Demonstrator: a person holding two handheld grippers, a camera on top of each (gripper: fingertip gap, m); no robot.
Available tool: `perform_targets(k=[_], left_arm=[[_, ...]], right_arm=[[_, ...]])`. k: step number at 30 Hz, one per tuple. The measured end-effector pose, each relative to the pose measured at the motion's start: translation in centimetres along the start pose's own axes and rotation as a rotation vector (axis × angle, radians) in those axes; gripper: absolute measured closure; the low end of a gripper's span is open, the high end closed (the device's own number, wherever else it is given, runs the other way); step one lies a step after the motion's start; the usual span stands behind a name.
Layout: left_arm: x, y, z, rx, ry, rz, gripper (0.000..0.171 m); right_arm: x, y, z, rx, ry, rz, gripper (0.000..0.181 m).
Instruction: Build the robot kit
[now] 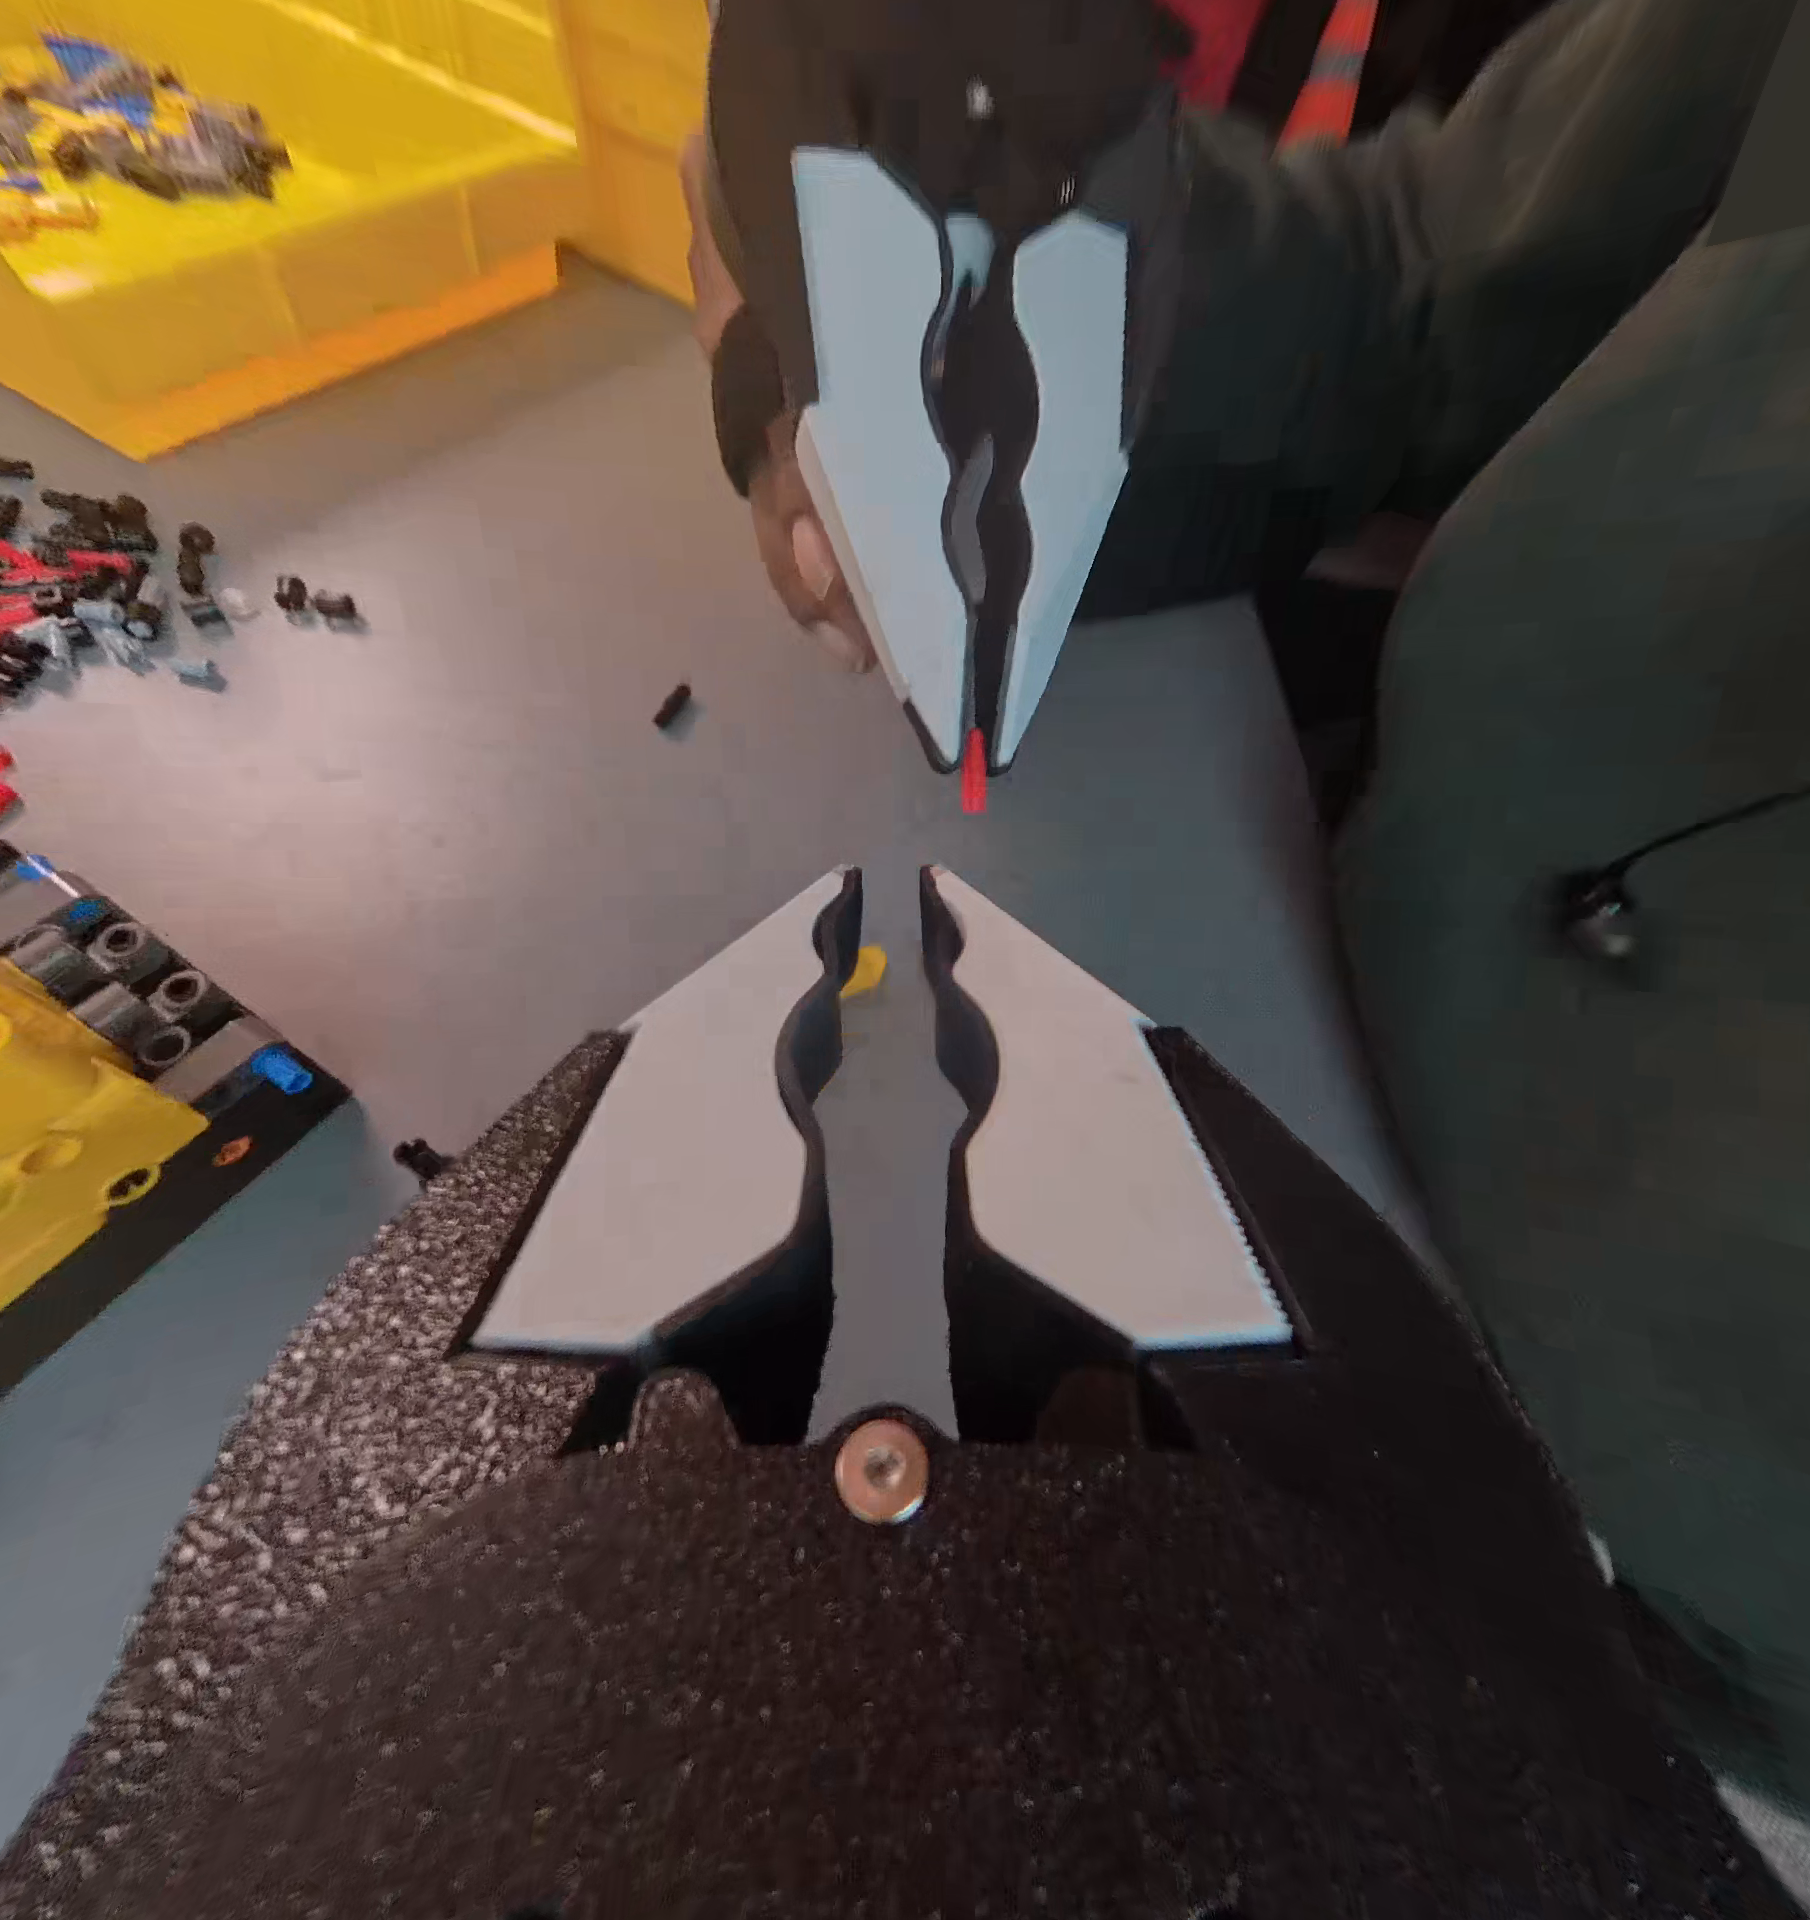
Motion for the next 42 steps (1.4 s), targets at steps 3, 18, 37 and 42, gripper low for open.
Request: perform_targets(k=[3,18,37,42], left_arm=[[-2.8,1.0,0.0,0.041,0.073,0.183,0.162],[-4.1,2.9,-1.3,0.016,0.112,0.271,0.161],[-4.2,2.5,-0.1,0.082,0.113,0.268,0.161],[-3.9,2.8,0.0,0.091,0.113,0.262,0.165]], right_arm=[[-1.1,1.2,2.1,0.131,0.015,0.091,0.178],[-3.3,3.0,2.4,0.138,0.02,0.277,0.178],[-3.0,2.6,0.9,0.064,0.02,0.272,0.178],[-2.7,2.9,0.5,0.078,-0.017,0.334,0.178]])
Point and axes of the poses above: each gripper's, where its closed fingertips meet, y out along the fingers, x out of its top, z = x × y across the jaws, the point moved 3 cm from there along -y, back along the fingers, and after that the axes turned 10 degrees about -y, right-handed, at the moved point
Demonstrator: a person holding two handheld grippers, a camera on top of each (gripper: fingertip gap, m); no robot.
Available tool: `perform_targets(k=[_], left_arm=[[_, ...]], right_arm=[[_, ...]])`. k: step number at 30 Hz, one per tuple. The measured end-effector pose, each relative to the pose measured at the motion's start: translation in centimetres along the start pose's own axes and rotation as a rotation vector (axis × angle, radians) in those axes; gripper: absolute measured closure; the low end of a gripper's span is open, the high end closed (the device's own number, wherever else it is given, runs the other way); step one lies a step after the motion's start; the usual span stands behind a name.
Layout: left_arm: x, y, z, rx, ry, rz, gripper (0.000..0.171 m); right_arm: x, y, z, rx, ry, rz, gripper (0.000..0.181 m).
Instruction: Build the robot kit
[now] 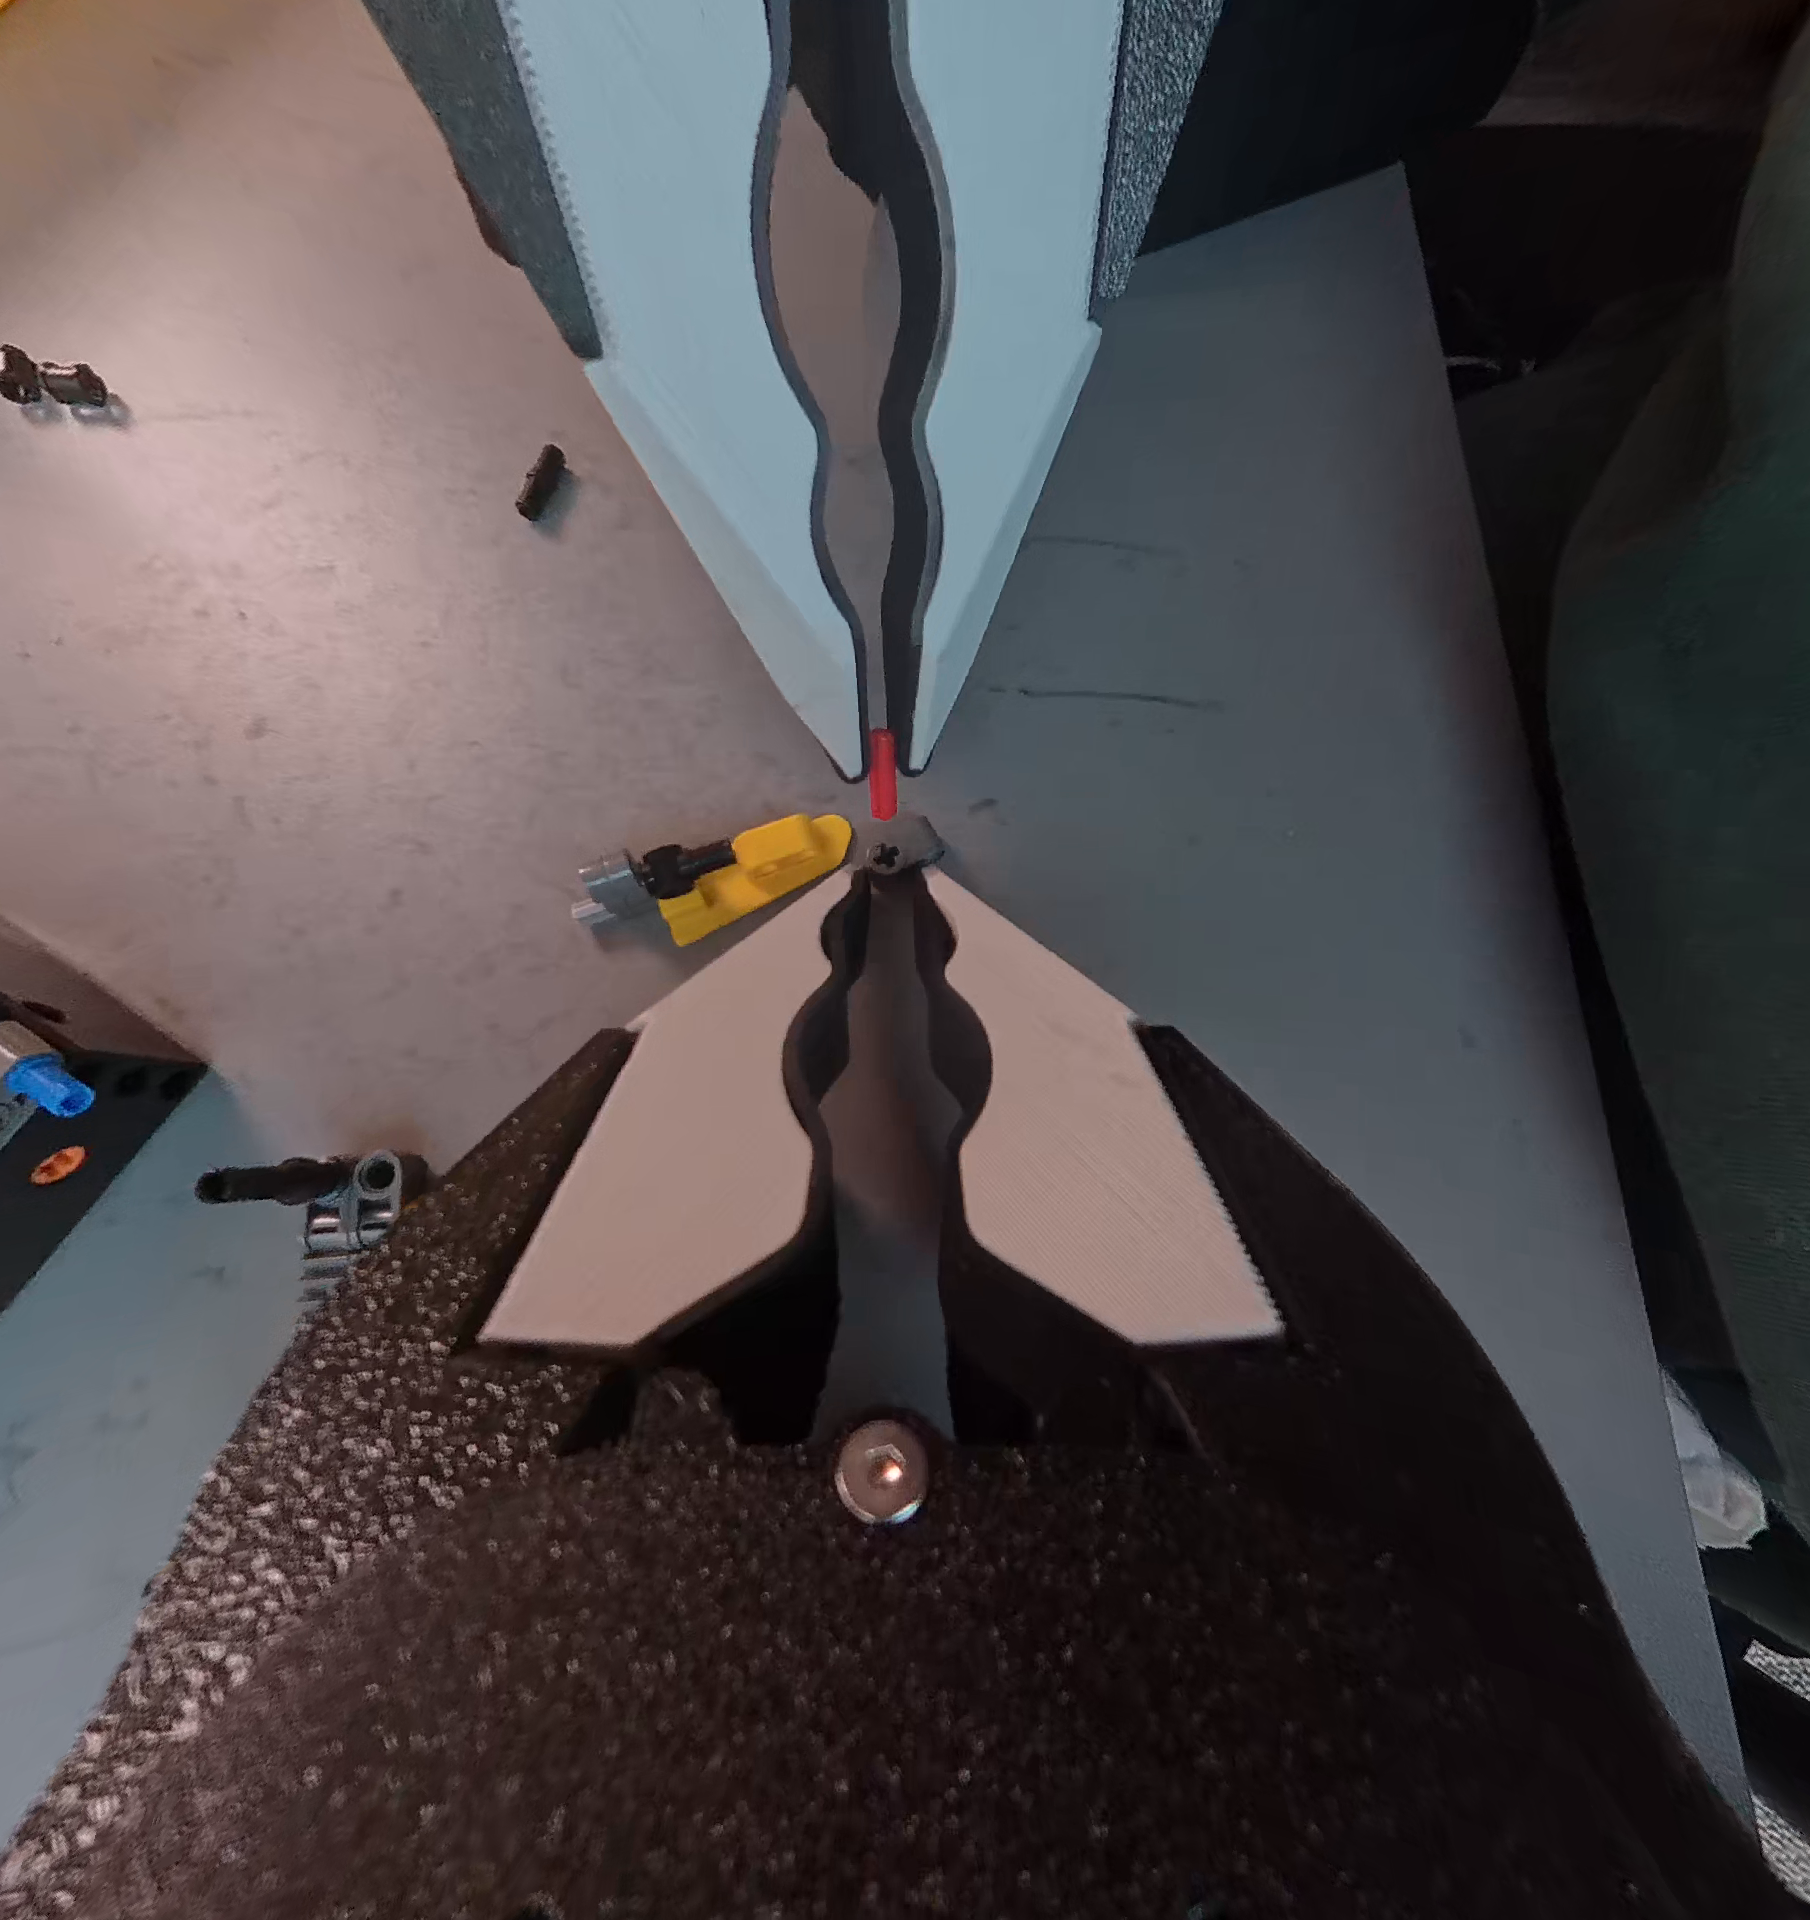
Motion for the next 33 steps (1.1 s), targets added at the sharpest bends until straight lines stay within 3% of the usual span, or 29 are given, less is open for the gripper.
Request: perform_targets(k=[14,33], left_arm=[[0.02,0.25,-0.02,0.012,0.013,0.007,0.17],[0.25,0.26,0.19,0.028,0.016,-0.008,0.169]], right_arm=[[0.73,0.92,-0.32,0.11,-0.14,0.247,0.178],[0.67,0.85,-0.34,0.18,-0.284,0.392,0.178]])
Point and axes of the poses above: each gripper's, where its closed fingertips meet, y out along the fingers, x out of its top, z = x × y across the jaws, the point moved 3 cm from there along -y, back along the fingers, and after that the axes turned 10 degrees about -y, right-handed, at the moved point
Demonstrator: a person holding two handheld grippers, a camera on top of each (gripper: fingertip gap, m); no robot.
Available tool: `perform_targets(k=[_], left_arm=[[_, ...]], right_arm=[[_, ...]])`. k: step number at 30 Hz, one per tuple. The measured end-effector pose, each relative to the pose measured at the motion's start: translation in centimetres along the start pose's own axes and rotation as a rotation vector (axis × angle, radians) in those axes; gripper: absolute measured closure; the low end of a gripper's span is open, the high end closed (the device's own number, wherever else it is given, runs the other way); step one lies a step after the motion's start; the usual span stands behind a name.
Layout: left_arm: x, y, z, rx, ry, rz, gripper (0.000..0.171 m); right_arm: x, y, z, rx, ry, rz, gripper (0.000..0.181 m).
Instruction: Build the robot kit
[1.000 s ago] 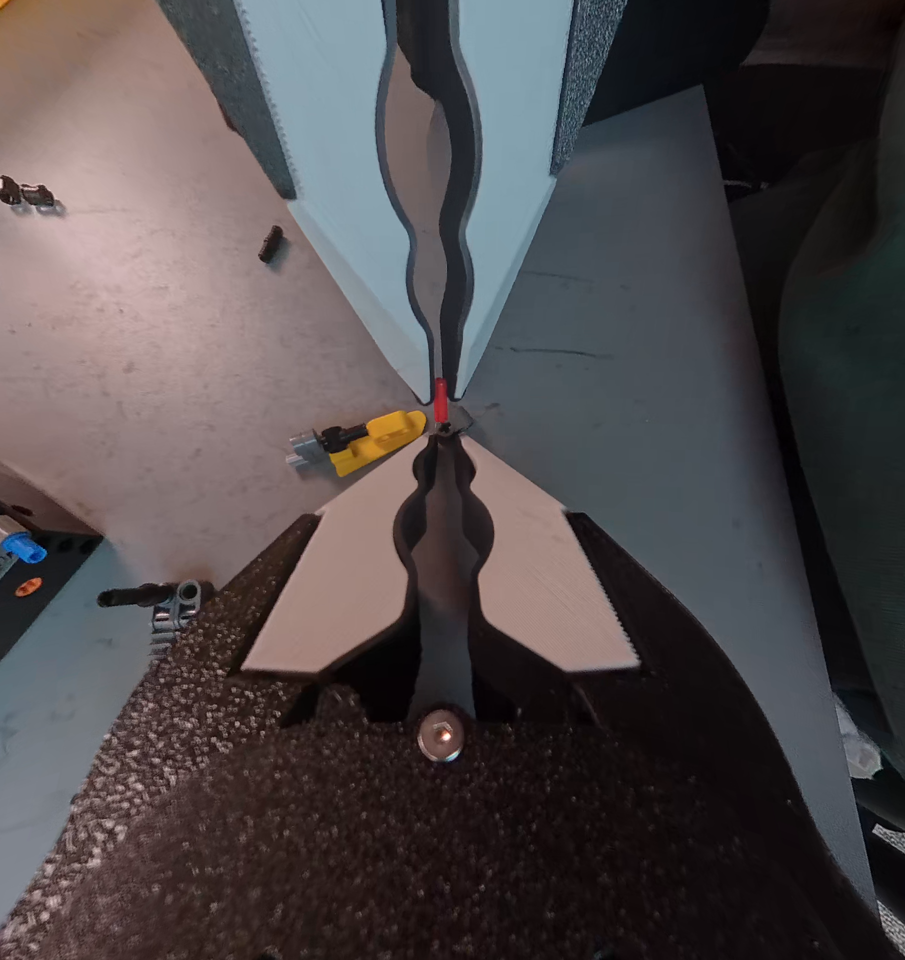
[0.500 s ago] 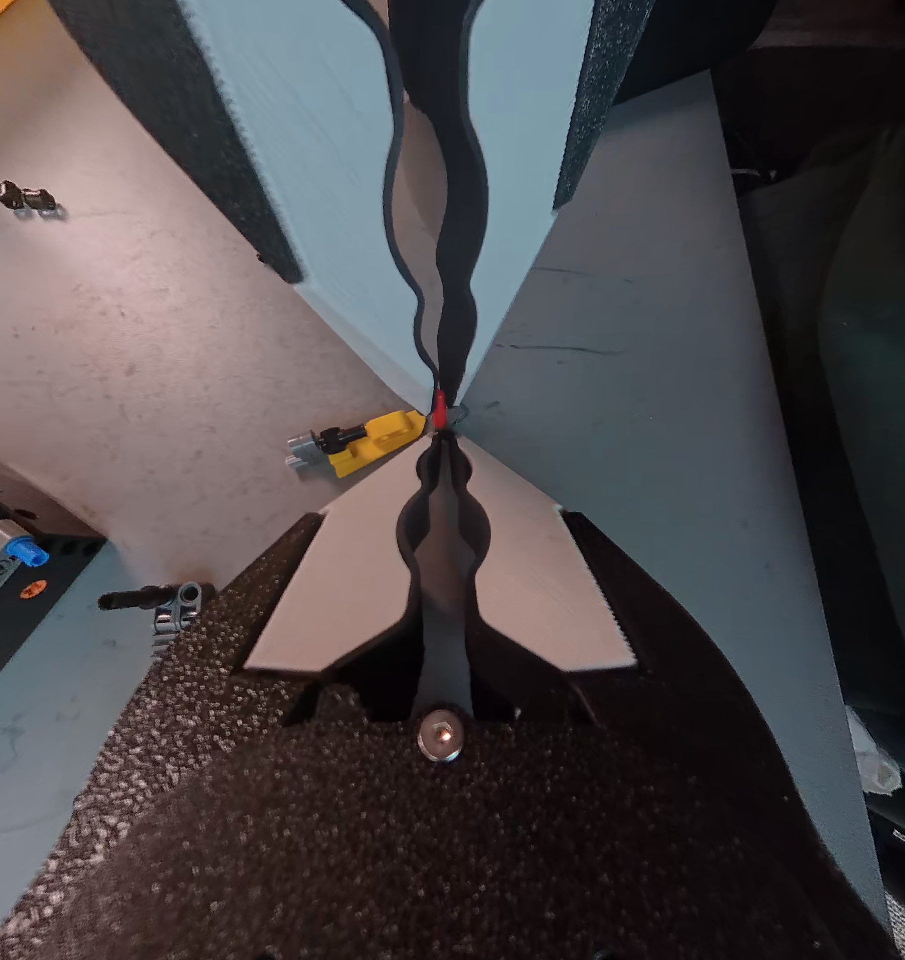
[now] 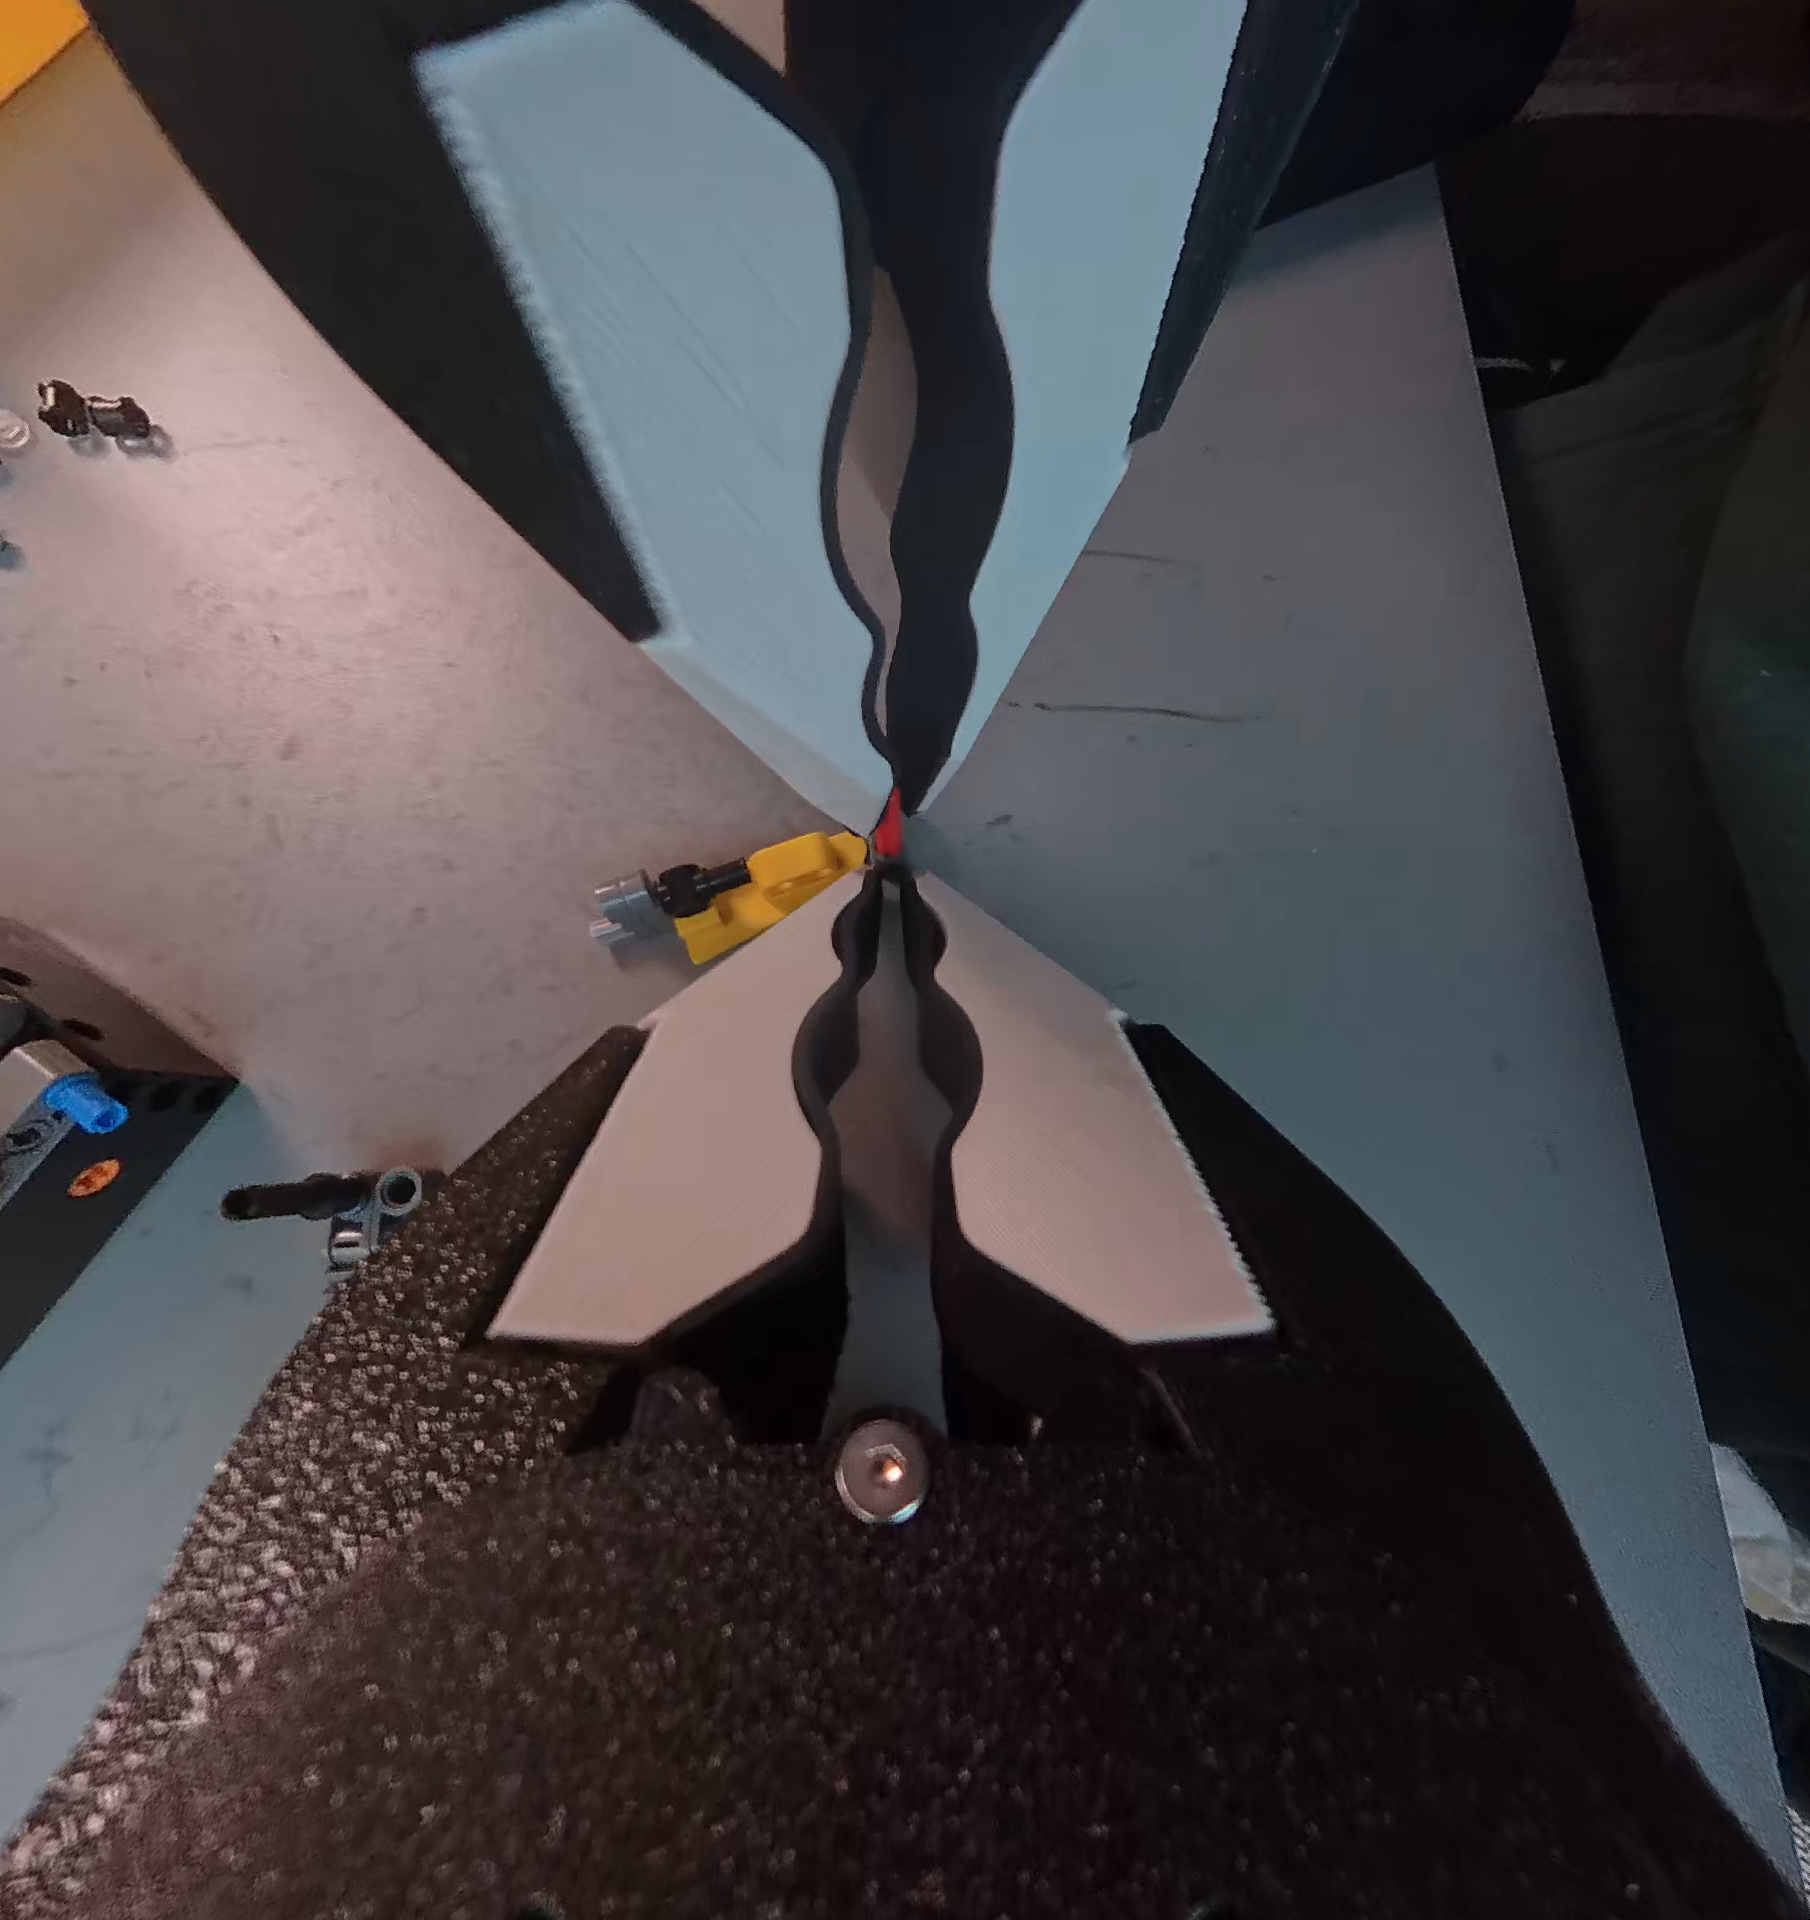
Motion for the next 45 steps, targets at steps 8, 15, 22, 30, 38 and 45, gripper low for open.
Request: perform_targets(k=[8,15,22,30,38,45], left_arm=[[0.0,0.3,0.0,0.001,0.006,0.009,0.169],[0.4,-0.5,-0.1,0.006,0.016,-0.035,0.166],[1.8,-1.7,0.0,-0.004,-0.016,-0.131,0.166],[3.4,-3.5,0.1,-0.017,-0.025,-0.275,0.168],[2.9,-3.0,-0.6,-0.067,-0.015,-0.231,0.168],[-0.2,-0.8,-0.5,-0.037,0.012,-0.02,0.161]], right_arm=[[-0.5,0.3,0.1,0.01,-0.143,0.069,0.178],[-0.7,-0.3,-0.3,-0.02,-0.075,0.011,0.178],[-0.4,-1.6,-0.6,-0.094,0.043,-0.132,0.178],[-0.1,-4.3,-1.3,-0.201,0.254,-0.472,0.178],[0.1,-4.1,-0.2,-0.196,0.245,-0.477,0.179],[-0.6,-0.9,0.1,-0.095,0.131,-0.29,0.179]])
Point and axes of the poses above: each gripper's, where its closed fingertips meet, y out along the fingers, x out of its top, z = x × y across the jaws, the point moved 3 cm from there along -y, back along the fingers, and after that the axes turned 10 degrees about -y, right-handed, at the moved point
